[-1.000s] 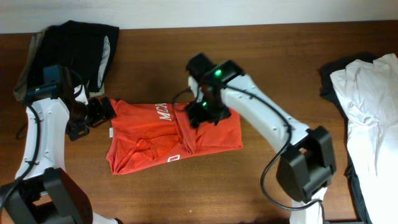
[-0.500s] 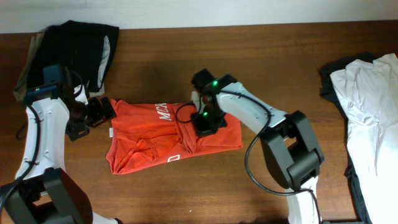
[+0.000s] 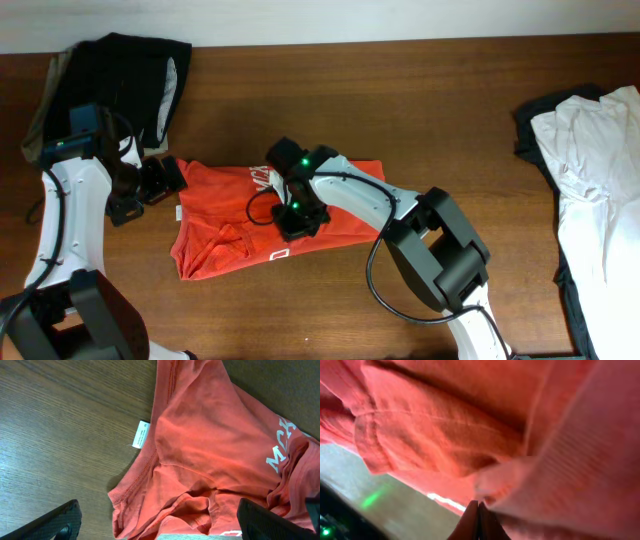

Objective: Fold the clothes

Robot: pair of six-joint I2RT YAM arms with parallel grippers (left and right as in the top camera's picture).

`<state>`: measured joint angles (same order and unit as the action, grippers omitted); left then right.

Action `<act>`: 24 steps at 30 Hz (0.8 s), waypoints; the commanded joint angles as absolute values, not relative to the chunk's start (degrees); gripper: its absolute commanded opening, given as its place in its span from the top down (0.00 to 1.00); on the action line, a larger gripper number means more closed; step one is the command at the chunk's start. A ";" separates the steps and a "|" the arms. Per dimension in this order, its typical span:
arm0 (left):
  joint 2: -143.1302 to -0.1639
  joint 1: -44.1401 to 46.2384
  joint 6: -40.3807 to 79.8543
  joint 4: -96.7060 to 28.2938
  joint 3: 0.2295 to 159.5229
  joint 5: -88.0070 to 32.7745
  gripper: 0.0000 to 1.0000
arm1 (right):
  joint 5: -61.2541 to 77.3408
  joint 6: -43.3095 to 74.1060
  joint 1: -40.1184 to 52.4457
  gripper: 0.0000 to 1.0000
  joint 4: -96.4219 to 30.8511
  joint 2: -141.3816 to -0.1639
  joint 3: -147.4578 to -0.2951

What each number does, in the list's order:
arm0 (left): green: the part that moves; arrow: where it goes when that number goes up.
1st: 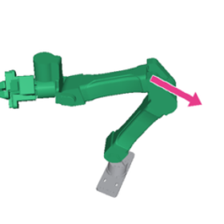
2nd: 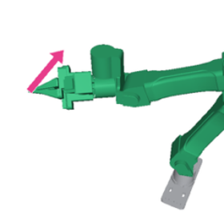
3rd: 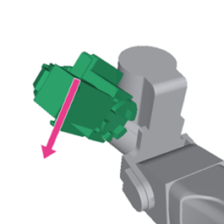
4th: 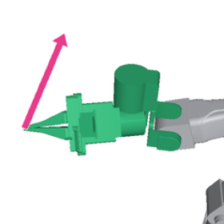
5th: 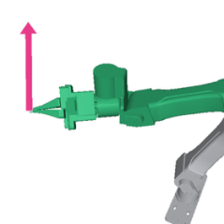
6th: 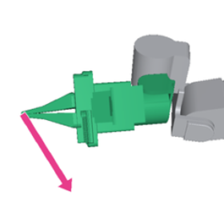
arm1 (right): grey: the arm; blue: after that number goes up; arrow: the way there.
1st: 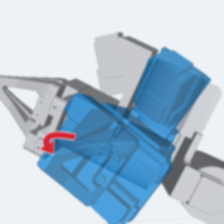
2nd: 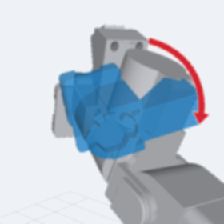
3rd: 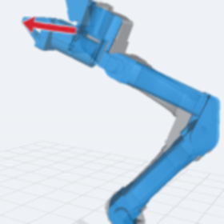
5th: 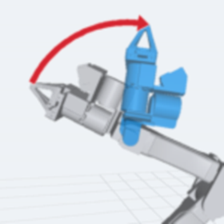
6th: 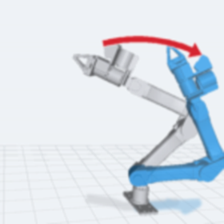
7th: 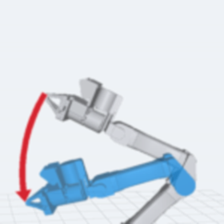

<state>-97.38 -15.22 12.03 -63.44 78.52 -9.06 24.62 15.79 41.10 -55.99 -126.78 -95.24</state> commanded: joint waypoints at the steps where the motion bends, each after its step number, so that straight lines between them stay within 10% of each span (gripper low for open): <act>1: -97.27 -15.11 12.19 -63.48 78.81 -9.67 0.01 | 17.52 12.25 40.25 0.96 -61.60 -120.49 -103.81; 24: -97.27 -15.11 12.19 -63.46 78.81 -9.69 0.01 | 45.08 3.44 28.56 0.96 -61.45 -140.00 -114.21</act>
<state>-97.38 -15.22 12.03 -63.44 78.52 -9.06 41.63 4.27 27.44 -62.70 -137.95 -114.21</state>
